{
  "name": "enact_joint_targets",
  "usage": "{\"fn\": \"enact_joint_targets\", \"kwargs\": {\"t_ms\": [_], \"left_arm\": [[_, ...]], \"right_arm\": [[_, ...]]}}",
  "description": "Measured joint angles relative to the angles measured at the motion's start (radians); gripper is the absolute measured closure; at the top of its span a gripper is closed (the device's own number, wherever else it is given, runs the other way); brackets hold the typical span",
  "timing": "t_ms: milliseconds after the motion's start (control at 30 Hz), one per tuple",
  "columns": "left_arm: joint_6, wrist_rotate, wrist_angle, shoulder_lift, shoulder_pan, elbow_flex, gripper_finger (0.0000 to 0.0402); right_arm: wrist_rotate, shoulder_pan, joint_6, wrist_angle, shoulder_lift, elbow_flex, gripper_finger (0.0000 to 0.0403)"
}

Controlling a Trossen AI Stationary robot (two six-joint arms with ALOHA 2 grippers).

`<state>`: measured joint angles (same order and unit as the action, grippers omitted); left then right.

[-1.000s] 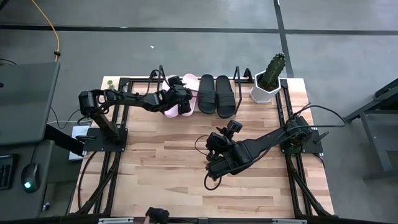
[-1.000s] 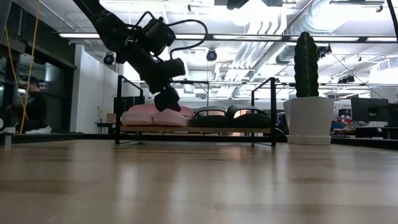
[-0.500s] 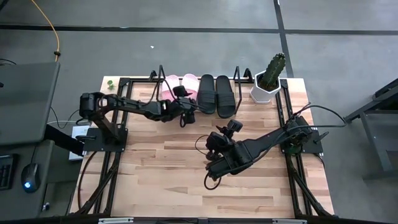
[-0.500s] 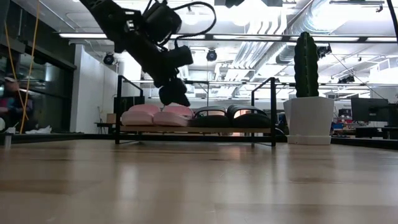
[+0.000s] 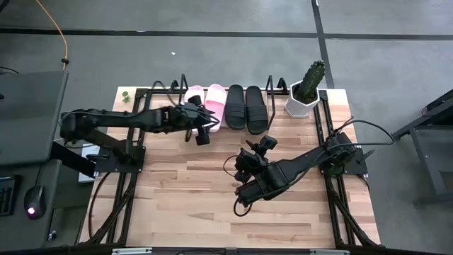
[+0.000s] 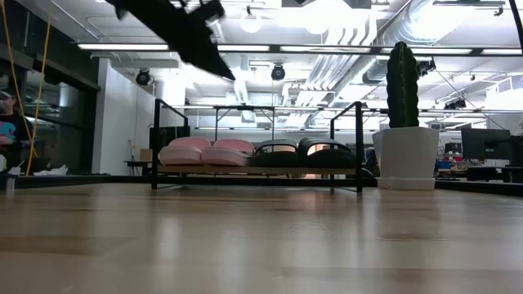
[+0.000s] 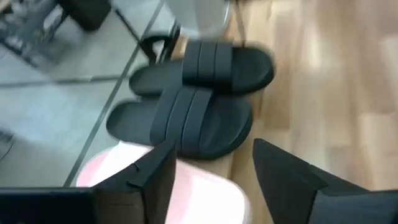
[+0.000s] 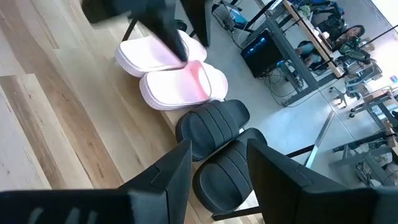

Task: Pick and place slides into the shelf
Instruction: Return to Home Position

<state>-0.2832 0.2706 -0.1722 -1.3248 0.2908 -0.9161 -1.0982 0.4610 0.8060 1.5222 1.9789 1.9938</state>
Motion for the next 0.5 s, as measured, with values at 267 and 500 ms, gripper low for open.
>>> {"fn": "enact_joint_targets", "kwargs": {"t_ms": [267, 500], "left_arm": [[0.0, -0.047, -0.051, 0.187, -0.113, 0.0, 0.0261], [0.023, -0.039, -0.089, 0.276, -0.217, 0.001, 0.0296]], "right_arm": [[-0.033, 0.003, -0.002, 0.014, -0.017, 0.0, 0.0257], [-0.036, 0.011, -0.002, 0.041, -0.06, 0.0, 0.0257]]}}
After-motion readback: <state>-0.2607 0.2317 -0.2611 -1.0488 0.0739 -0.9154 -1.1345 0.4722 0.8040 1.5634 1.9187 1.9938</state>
